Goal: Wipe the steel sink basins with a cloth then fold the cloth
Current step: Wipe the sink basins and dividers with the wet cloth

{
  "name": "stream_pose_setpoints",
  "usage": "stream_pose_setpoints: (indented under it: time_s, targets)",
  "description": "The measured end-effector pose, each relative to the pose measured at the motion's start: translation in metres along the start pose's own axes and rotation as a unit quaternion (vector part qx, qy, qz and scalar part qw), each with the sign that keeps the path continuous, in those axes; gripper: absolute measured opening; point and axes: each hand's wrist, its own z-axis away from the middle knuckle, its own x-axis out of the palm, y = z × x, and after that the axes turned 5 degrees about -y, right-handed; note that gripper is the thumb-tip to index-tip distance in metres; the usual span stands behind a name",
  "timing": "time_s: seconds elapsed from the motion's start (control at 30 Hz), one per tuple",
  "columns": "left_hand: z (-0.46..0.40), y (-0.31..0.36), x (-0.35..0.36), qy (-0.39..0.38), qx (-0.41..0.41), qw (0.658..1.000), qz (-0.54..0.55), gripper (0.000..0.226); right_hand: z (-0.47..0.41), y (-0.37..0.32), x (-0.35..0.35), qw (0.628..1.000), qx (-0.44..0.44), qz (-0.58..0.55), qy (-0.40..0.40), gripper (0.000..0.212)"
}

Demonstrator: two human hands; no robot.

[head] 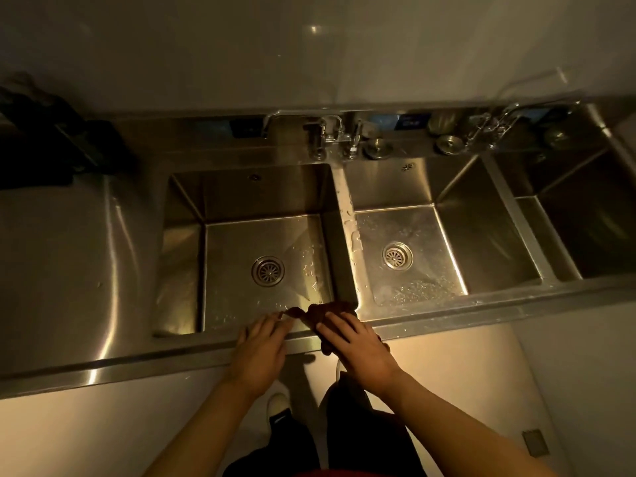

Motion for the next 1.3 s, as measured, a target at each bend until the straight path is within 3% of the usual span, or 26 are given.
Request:
stream_pose_setpoints:
  time_s: [0.13, 0.27, 0.5, 0.57, 0.63, 0.73, 0.8, 0.9, 1.0, 1.17, 1.3]
  targets:
    - [-0.010, 0.012, -0.007, -0.015, -0.003, 1.000, 0.025, 0.062, 0.004, 0.017, -0.010, 1.000, -0.016, -0.015, 0.013, 0.094]
    - [-0.023, 0.021, -0.020, -0.001, -0.005, 0.999, 0.045, 0.062, -0.005, 0.034, -0.045, 0.995, -0.014, -0.064, 0.070, 0.075]
    - [-0.049, 0.043, -0.053, 0.056, 0.023, 0.997, 0.057, 0.068, -0.045, 0.066, -0.132, 0.957, 0.024, -0.097, 0.274, 0.062]
    - [-0.053, 0.051, -0.056, 0.068, 0.031, 0.996, 0.052, 0.067, -0.053, 0.069, -0.139, 0.949, 0.043, -0.112, 0.292, 0.061]
    - [-0.055, 0.057, -0.055, 0.065, 0.035, 0.996, 0.049, 0.066, -0.052, 0.069, -0.129, 0.960, 0.067, -0.107, 0.251, 0.063]
    - [-0.055, 0.059, -0.044, 0.037, 0.030, 0.998, 0.046, 0.066, -0.035, 0.064, -0.088, 0.986, 0.106, -0.064, 0.110, 0.066]
    - [-0.055, 0.059, -0.034, 0.019, 0.023, 0.999, 0.044, 0.065, -0.020, 0.059, -0.058, 0.988, 0.135, -0.035, 0.064, 0.064]
    - [-0.050, 0.060, -0.019, -0.004, 0.040, 0.999, 0.018, 0.062, -0.010, 0.055, -0.032, 0.985, 0.148, -0.032, 0.086, 0.063]
    - [-0.045, 0.062, -0.003, -0.028, 0.108, 0.993, -0.021, 0.061, -0.020, 0.063, -0.032, 0.988, 0.111, -0.035, 0.100, 0.069]
    - [-0.056, 0.068, 0.001, -0.058, 0.157, 0.982, -0.086, 0.066, -0.054, 0.090, -0.050, 0.996, 0.063, -0.041, 0.044, 0.087]
    - [-0.075, 0.078, -0.004, -0.094, 0.179, 0.974, -0.104, 0.071, -0.078, 0.103, -0.055, 0.994, 0.055, -0.093, 0.026, 0.085]
